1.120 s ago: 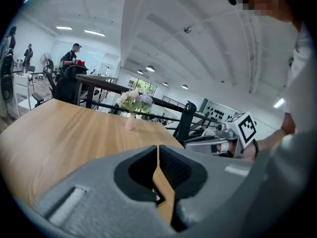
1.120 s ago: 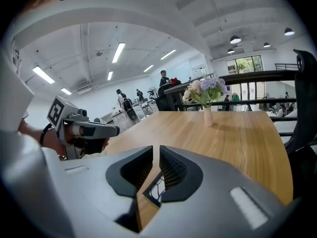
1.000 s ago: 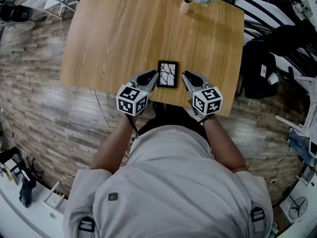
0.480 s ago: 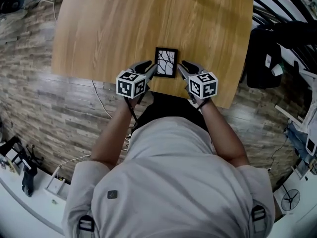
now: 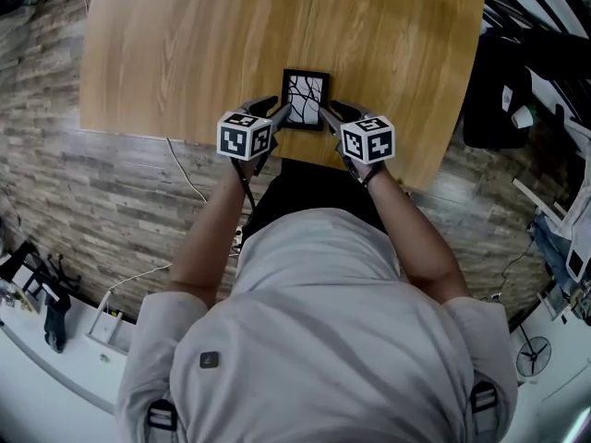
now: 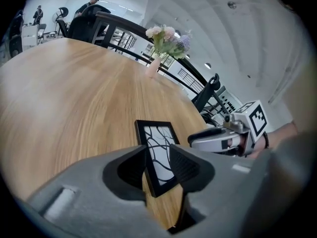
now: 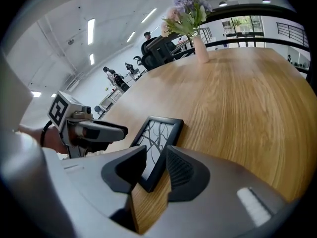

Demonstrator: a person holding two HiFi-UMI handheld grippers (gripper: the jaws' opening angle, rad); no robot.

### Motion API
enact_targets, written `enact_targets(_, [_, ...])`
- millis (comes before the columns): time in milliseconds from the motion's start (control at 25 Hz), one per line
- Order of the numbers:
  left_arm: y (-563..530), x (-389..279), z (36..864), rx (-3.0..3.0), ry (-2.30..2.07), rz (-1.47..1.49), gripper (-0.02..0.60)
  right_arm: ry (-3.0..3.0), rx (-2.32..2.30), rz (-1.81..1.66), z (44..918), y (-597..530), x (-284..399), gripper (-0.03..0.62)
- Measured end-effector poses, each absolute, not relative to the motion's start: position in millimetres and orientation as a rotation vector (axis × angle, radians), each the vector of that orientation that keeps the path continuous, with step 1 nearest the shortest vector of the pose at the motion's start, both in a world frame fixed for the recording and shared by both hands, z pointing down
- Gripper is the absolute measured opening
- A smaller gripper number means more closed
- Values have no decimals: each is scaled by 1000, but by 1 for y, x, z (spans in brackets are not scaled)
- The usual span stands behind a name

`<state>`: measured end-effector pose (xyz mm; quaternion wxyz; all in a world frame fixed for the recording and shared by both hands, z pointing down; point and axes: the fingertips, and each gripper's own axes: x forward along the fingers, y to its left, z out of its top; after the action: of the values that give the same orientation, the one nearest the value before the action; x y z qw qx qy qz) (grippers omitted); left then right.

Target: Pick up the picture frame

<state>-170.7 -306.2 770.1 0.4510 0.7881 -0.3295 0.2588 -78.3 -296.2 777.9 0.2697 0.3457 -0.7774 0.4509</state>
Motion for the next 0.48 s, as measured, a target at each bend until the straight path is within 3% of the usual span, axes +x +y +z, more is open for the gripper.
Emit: enact_targets(480, [-306, -168, 805, 1858, -827, 720, 155, -2030, 897, 1316, 808, -302, -84, 149])
